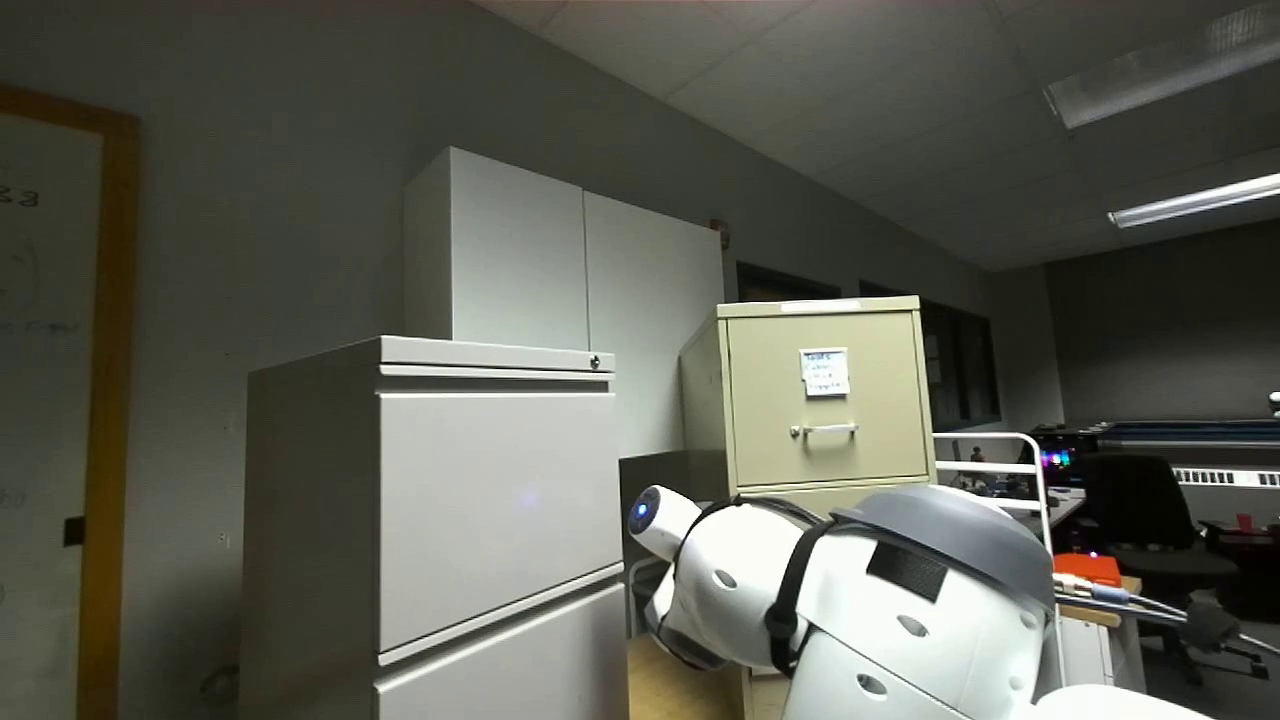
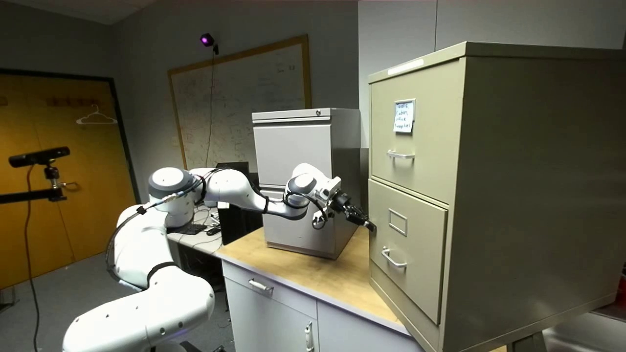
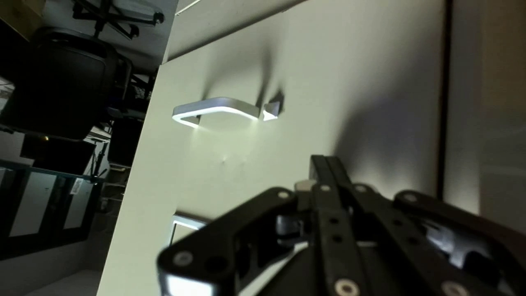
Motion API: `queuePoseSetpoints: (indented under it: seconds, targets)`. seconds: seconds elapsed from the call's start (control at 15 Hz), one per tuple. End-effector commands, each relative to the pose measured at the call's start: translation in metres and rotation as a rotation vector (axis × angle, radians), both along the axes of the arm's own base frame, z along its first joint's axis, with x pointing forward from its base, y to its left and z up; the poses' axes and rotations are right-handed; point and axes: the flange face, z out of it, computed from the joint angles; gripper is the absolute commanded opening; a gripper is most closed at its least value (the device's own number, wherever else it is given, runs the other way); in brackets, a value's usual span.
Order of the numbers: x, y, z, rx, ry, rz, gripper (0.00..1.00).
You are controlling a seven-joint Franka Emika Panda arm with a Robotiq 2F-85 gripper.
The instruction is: Close the bottom drawer of the right cabinet
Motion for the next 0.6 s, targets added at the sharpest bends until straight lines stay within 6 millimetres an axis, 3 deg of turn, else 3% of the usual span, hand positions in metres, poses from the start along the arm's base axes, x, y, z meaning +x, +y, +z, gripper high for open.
queuePoseSetpoints:
  seconds: [0.0,0.53]
  targets:
    - [0.0411,0.0044,0.0219,-0.07,-0.079,0.1,0.0]
    - [0.0431,0.0047,0.0209,-0.094,-0.057,0.091,0.0]
